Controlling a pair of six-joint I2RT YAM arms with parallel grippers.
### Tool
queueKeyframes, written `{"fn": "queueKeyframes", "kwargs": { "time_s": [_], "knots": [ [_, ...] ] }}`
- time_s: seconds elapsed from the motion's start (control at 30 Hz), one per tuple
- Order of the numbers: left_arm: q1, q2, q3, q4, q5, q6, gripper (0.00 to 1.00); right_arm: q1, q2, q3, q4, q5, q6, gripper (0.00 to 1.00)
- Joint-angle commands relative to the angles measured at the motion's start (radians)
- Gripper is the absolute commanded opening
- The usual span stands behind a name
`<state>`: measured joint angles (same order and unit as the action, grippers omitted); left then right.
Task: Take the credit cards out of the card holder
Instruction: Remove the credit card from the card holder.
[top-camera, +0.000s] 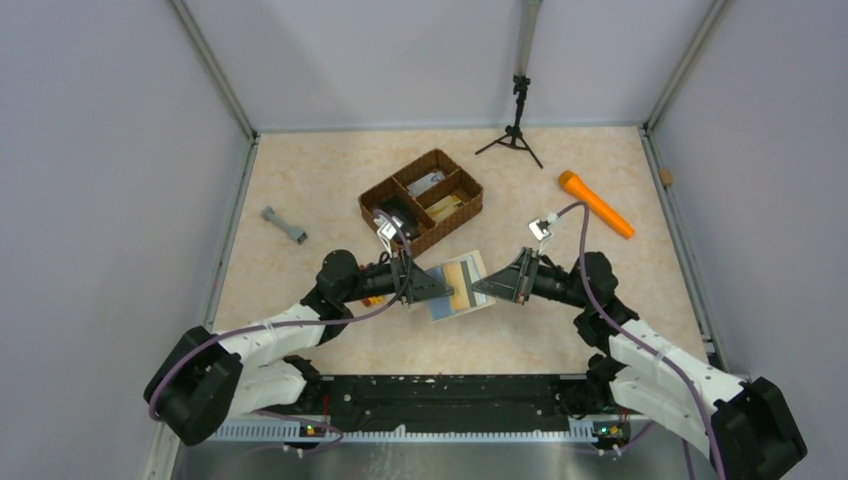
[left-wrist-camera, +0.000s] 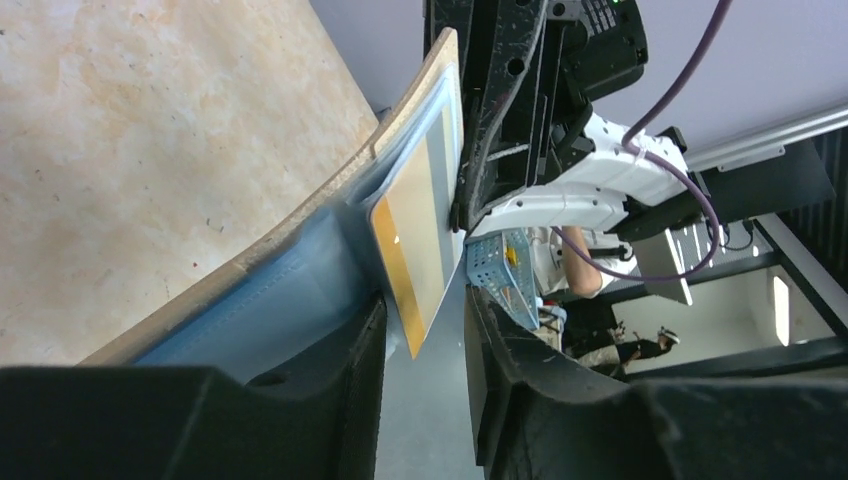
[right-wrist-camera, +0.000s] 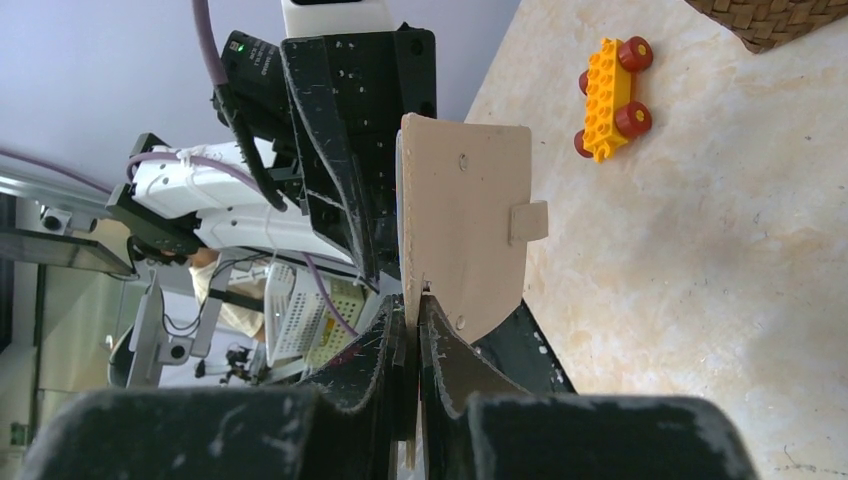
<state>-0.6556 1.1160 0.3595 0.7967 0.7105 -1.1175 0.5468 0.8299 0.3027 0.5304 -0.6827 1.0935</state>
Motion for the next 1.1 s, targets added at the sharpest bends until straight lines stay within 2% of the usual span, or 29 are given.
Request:
{"fn": "queueKeyframes", "kwargs": {
  "time_s": [0.0,0.1,0.17,0.27,0.3,0.63,0.87,1.0,1.07],
  "knots": [
    [0.001,0.032,0.012,0.148,0.032,-0.030,0.39,-0.004,0.002,0.011,0.086,-0.021,0.025,0.00],
    [-0.001,0.051,0.023,0.163,0.043,-0.038,0.36,-0.004,0.007,0.009,0.100,-0.027,0.035,0.00],
    [-0.002,0.059,0.026,0.175,0.045,-0.045,0.29,-0.004,0.008,0.008,0.104,-0.030,0.038,0.00],
    [-0.001,0.066,0.028,0.177,0.043,-0.045,0.05,-0.004,0.006,0.009,0.099,-0.031,0.035,0.00],
    [0.000,0.065,0.025,0.176,0.042,-0.044,0.00,-0.004,0.003,0.011,0.091,-0.027,0.031,0.00],
    [0.051,-0.052,-0.060,0.089,0.026,-0.006,0.00,-0.075,-0.098,0.006,-0.037,0.016,0.029,0.00],
    [0.093,-0.195,-0.083,-0.101,0.009,0.065,0.00,-0.127,-0.118,-0.026,-0.040,0.009,0.055,0.00],
    [0.122,-0.280,-0.046,-0.322,-0.030,0.169,0.00,-0.178,-0.136,-0.012,-0.116,0.012,0.019,0.00],
    [0.123,-0.316,0.016,-0.578,-0.125,0.275,0.00,-0.203,-0.146,0.024,-0.207,0.019,-0.063,0.00]
  ]
}}
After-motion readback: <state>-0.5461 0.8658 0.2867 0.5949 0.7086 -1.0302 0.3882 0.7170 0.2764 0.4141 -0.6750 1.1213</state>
